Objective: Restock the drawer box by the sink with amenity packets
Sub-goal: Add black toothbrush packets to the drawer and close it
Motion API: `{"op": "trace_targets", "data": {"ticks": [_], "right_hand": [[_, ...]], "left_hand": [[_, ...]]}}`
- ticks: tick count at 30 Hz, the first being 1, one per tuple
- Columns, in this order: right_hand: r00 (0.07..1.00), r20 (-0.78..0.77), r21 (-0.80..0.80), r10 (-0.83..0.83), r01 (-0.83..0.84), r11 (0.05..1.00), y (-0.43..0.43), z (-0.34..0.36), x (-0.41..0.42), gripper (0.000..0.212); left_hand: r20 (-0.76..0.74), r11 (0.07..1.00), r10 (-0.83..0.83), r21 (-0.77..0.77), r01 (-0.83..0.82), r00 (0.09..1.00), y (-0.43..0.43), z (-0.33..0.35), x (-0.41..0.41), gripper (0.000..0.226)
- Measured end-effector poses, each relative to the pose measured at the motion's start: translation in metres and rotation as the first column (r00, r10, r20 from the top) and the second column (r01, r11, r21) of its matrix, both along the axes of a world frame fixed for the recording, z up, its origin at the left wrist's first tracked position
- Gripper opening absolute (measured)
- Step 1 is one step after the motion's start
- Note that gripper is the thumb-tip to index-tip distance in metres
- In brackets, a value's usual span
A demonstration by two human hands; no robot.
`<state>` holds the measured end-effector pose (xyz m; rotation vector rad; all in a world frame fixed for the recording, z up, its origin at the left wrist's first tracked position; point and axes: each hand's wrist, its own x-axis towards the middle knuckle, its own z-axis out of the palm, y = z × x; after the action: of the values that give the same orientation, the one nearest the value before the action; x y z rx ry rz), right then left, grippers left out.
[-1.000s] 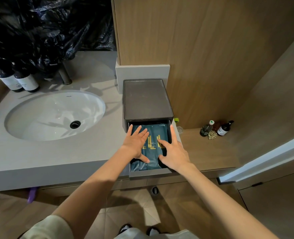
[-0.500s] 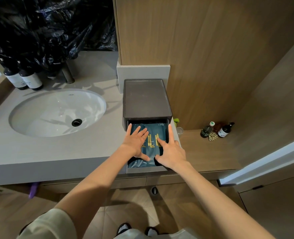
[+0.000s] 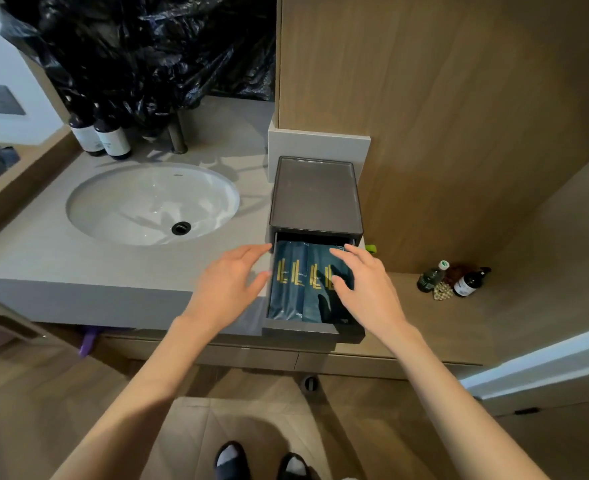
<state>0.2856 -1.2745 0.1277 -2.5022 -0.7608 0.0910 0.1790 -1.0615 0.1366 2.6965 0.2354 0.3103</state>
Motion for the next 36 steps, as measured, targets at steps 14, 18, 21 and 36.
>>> {"op": "trace_targets", "data": {"ticks": [14,18,21,36], "right_hand": [[0.951,-0.288,0.368,0.108,0.005,0.93,0.131,0.02,-0.147,0.028],[0.917,-0.378,0.34,0.129,0.008,0.94,0.192,-0.009,-0.214,0.027],[0.881,-0.447,0.326,0.153,0.001,0.945,0.243,-0.024,-0.257,0.026],[0.888,-0.298,0.301,0.349,-0.26,0.918,0.562,0.008,-0.292,0.038]], "left_hand": [[0.03,0.617,0.453,-0.732,-0.289,0.891,0.125,-0.017,-0.202,0.029],[-0.058,0.566,0.459,-0.75,-0.342,0.887,0.181,-0.028,-0.279,0.031],[-0.105,0.533,0.493,-0.748,-0.395,0.864,0.224,-0.036,-0.326,0.035],[0.055,0.661,0.538,-0.646,-0.381,0.841,0.515,-0.017,-0.36,0.032]]}}
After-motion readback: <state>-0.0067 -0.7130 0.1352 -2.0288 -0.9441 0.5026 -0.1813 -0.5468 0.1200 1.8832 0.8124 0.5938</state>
